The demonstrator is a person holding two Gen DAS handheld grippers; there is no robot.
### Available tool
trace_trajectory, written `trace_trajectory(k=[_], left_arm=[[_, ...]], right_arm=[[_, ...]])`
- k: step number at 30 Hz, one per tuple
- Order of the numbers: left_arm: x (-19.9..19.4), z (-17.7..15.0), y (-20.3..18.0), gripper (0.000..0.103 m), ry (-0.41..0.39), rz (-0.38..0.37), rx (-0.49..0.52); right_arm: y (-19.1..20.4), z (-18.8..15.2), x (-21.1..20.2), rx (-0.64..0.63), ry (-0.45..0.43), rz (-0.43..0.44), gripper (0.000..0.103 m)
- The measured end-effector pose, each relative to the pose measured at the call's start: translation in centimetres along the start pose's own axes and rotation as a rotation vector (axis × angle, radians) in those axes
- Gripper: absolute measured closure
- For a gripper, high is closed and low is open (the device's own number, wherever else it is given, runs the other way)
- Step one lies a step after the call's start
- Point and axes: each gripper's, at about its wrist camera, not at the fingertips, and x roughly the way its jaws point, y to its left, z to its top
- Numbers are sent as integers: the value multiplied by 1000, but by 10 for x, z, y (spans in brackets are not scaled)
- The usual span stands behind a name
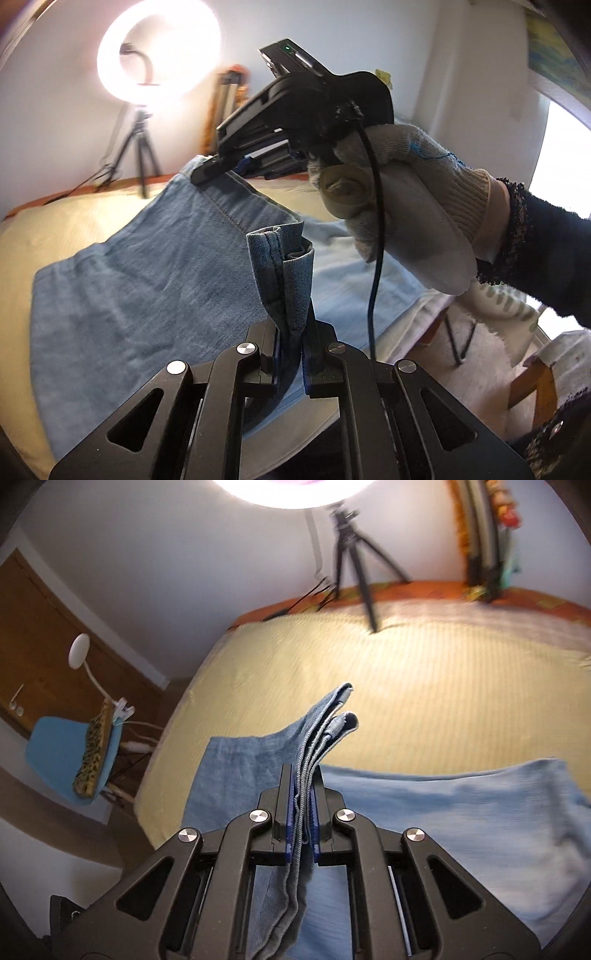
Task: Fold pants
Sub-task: 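Grasp and lift the folded jeans edge with the right tool while the left tool holds the hem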
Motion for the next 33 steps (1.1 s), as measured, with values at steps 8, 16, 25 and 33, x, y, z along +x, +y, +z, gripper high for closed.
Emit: trace_trajectory(k=[8, 16, 25, 33], left_arm=[[36, 20, -33, 96, 30, -126, 52], [64, 40, -74, 96, 34, -203, 132], [104, 59, -130, 96, 37, -306, 222], [141, 66, -168, 96, 61, -374, 265]], right_arm=[[-51, -6, -43, 21, -33, -100, 95], [-93, -9, -92, 27, -89, -168, 96], [-145, -19, -151, 58, -138, -274, 96], [-197, -24, -192, 109, -148, -352, 96]])
